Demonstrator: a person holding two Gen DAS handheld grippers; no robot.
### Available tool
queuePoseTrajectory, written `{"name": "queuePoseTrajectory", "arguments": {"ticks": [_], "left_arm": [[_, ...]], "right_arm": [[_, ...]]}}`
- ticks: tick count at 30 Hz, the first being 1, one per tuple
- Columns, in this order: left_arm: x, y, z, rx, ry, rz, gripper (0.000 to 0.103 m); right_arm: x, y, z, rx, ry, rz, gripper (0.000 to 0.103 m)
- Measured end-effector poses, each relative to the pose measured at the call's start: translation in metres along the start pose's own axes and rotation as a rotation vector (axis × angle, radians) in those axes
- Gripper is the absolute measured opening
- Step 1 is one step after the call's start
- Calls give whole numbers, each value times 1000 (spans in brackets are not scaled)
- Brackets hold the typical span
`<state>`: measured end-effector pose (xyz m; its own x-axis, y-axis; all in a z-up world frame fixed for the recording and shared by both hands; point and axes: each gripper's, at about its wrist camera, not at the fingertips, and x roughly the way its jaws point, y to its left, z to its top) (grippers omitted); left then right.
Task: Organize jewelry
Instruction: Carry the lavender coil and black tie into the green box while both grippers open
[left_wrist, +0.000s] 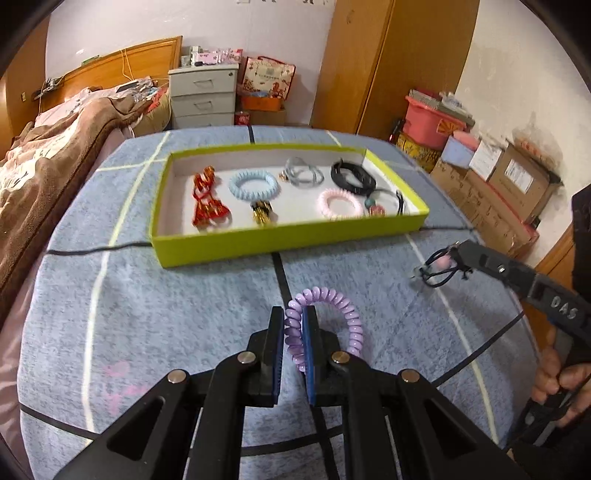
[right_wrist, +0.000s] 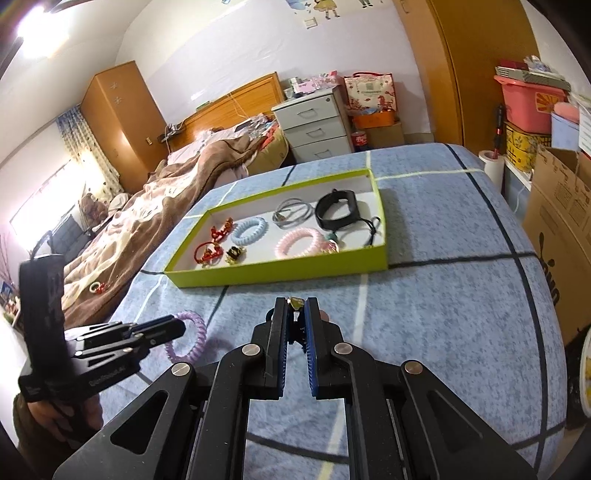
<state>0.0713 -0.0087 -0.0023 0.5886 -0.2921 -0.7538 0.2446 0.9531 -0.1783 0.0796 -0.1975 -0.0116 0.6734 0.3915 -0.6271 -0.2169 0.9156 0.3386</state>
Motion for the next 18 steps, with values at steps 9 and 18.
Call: {"name": "queuePoseTrajectory", "arguments": {"ticks": [9, 18], "left_arm": [[-2, 26, 38, -50, -45, 19, 10], [14, 44, 77, -72, -49, 27, 10]], "right_arm": [[12, 14, 32, -46, -9, 21, 9], [46, 29, 61, -101, 19, 38, 9]]}}
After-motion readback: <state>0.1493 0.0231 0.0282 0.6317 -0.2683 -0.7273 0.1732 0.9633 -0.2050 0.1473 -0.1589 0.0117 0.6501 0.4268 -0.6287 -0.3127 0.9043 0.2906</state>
